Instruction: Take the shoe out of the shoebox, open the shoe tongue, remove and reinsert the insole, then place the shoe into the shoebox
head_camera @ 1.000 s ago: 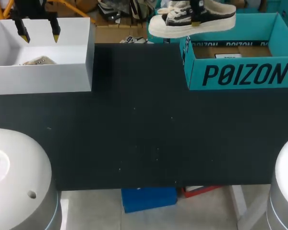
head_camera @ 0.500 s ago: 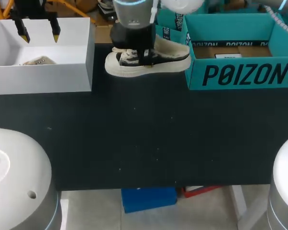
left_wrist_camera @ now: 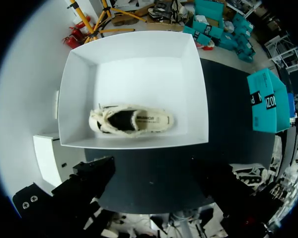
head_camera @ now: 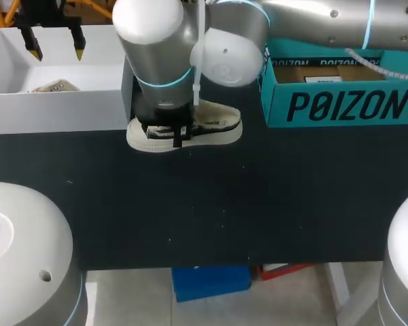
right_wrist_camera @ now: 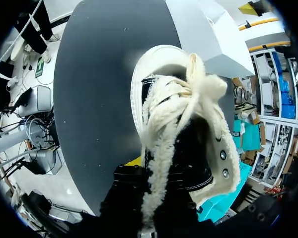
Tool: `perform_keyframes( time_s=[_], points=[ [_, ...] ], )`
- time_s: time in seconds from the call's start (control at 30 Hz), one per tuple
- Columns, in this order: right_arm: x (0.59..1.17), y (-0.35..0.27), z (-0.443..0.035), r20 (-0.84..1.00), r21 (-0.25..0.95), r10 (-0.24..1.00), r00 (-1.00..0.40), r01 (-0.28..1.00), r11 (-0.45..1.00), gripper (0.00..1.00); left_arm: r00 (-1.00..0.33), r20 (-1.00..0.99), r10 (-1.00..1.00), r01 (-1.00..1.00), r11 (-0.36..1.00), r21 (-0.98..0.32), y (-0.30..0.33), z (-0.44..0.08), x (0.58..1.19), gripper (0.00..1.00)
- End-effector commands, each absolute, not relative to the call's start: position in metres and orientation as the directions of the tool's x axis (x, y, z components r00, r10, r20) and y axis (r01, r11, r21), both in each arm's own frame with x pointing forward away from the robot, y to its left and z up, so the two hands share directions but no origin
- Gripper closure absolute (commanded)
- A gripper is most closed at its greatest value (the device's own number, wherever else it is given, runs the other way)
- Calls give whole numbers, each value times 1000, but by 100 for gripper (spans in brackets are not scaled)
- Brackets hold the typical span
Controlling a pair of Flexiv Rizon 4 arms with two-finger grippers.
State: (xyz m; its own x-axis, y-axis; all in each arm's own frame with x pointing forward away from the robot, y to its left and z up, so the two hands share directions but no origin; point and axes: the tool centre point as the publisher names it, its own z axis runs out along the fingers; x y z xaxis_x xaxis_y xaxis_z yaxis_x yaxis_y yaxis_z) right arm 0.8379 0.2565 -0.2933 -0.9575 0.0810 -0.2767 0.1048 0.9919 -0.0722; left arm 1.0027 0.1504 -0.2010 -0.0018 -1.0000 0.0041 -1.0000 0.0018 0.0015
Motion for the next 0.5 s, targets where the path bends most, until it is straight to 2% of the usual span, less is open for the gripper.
perform_keyframes(
  time_s=[0.03, 0.5],
  points=[
    [837, 253, -320, -264, -18, 73, -962, 80, 997, 100, -1, 2, -1000, -1000, 1, 3, 150, -200, 1002, 0],
    [825, 253, -371, -171, 47, 57, -984, 50, 998, 100, -1, 2, -1000, -1000, 1, 3, 150, -200, 1002, 0]
  ],
)
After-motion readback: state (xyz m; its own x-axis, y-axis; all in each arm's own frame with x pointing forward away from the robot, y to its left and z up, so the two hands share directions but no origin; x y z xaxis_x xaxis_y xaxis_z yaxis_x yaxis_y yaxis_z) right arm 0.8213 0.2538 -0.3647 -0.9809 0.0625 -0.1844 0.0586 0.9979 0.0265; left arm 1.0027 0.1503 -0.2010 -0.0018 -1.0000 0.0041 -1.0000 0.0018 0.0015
